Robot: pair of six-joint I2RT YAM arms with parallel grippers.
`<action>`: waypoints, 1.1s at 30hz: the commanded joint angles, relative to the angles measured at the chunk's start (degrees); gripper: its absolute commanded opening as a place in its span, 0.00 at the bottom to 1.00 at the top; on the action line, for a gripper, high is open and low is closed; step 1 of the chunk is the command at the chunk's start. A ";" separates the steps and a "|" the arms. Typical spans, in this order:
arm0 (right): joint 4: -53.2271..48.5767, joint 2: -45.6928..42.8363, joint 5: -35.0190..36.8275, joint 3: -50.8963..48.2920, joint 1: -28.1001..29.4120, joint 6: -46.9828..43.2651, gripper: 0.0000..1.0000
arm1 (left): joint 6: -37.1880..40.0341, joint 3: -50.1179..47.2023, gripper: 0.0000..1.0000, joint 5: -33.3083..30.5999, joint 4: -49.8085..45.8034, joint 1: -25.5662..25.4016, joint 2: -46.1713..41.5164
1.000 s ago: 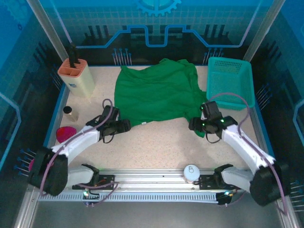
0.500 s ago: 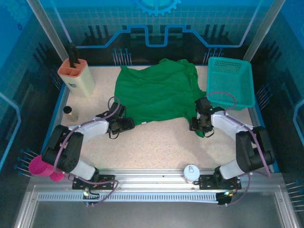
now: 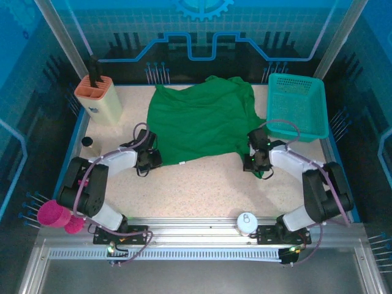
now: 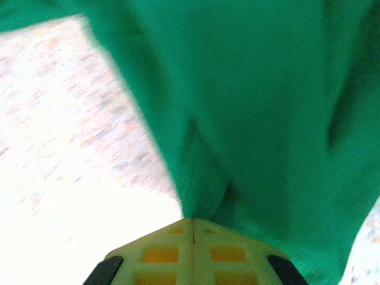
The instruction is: Fold the inside-out t-shirt
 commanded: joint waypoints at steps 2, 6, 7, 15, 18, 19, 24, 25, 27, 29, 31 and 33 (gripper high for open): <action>-12.02 -5.12 13.63 0.13 15.45 7.80 0.00 | 1.72 -4.00 0.00 -0.18 0.89 0.24 -6.07; -10.13 -4.03 10.08 -3.98 26.01 13.80 0.03 | 1.05 -7.41 0.00 -0.11 -0.65 0.34 -12.37; -5.34 -5.08 4.52 -6.06 27.74 12.27 0.13 | 1.15 -7.73 0.00 -0.11 -1.57 0.40 -13.65; 2.35 -18.48 -18.06 -12.71 17.23 12.46 0.65 | 2.26 -2.51 0.42 10.89 -7.68 -2.53 -17.35; -1.08 -19.50 -19.29 -12.17 8.35 10.84 0.57 | 4.58 4.31 0.42 9.74 -9.12 -14.07 -14.97; -2.32 -19.19 -18.09 -11.91 6.16 10.19 0.53 | 4.24 6.29 0.42 10.74 -7.98 -17.66 -13.49; -3.97 -13.76 -13.88 -11.66 2.29 8.76 0.47 | 3.71 13.55 0.45 16.96 3.45 -28.90 -2.62; -2.90 -12.27 -14.99 -11.92 2.47 8.48 0.47 | 4.52 16.03 0.46 17.05 3.45 -30.64 0.48; -2.33 -9.49 -14.86 -11.76 2.87 8.78 0.43 | 5.80 20.52 0.49 17.35 3.07 -32.84 6.14; -2.09 -7.76 -12.26 -11.90 2.84 10.00 0.22 | 5.43 23.70 0.49 17.94 3.92 -34.02 10.99; -1.96 -8.70 -9.41 -12.26 2.61 12.63 0.00 | 4.58 25.97 0.50 18.20 6.24 -34.86 16.02; -2.85 -10.84 -6.31 -12.46 2.09 15.25 0.00 | 4.59 28.10 0.50 17.64 7.42 -35.34 20.16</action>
